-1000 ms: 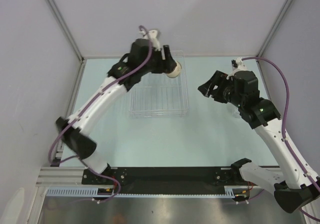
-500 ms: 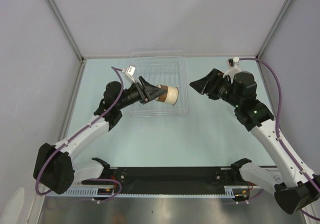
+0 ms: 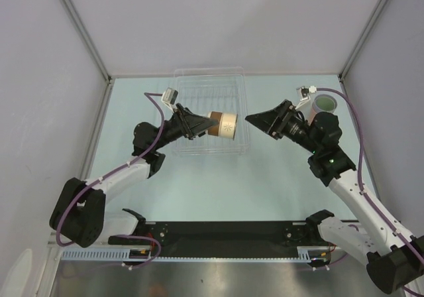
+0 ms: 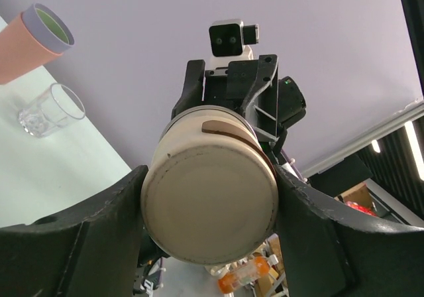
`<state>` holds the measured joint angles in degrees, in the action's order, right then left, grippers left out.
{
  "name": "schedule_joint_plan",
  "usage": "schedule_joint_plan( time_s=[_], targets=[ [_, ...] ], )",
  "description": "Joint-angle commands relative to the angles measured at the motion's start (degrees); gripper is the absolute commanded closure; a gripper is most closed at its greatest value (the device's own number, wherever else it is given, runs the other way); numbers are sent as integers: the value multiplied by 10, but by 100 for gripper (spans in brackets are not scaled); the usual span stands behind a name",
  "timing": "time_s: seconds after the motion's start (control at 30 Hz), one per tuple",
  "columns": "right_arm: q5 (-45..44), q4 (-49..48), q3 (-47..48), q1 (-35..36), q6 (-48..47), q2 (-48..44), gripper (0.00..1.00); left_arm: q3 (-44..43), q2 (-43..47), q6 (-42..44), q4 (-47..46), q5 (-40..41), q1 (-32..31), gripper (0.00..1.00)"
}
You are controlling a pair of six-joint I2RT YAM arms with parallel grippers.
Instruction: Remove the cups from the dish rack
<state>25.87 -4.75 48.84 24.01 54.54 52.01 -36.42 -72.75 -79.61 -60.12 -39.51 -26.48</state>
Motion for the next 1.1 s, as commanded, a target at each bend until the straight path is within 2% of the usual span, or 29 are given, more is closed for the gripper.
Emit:
schedule_joint_plan(
  time_s=[0.0, 0.47, 0.53, 0.57, 0.6, 0.67, 0.83, 0.9, 0.93, 0.97, 1.0, 1.03, 1.07],
  targets=[
    [32, -84, 0, 9, 33, -2, 33, -5, 2, -21, -61, -16, 2, 100],
    [38, -137, 37, 96, 21, 86, 36, -7, -6, -12, -49, -24, 2, 100],
    [38, -139, 44, 103, 20, 101, 44, -7, -6, -12, -50, -25, 2, 100],
    [38, -140, 47, 107, 16, 105, 52, -8, -6, -11, -49, -27, 2, 100],
    [33, -140, 48, 108, 15, 107, 76, -7, -7, -11, -48, -26, 2, 100],
    [27, -134, 49, 109, 12, 107, 100, -7, -8, -11, -49, -27, 2, 100],
    [22, -127, 49, 111, 3, 101, 100, -10, -15, -11, -46, -29, 2, 100],
    [15, -116, 49, 111, -1, 98, 100, -16, -22, -10, -40, -35, 2, 88],
    [12, -112, 49, 111, -4, 92, 100, -19, -24, -9, -34, -36, 2, 78],
    [5, -107, 51, 111, -8, 89, 100, -27, -26, -6, -26, -36, 3, 51],
    [-4, -82, 54, 111, -14, 84, 100, -32, -26, 6, -15, -40, 4, 37],
    [-13, -65, 58, 111, -29, 78, 100, -40, -24, 19, 35, -37, 5, 27],
    [-38, -48, 71, 111, -42, 65, 100, -64, -20, 43, 89, -32, 5, 1]
  ],
)
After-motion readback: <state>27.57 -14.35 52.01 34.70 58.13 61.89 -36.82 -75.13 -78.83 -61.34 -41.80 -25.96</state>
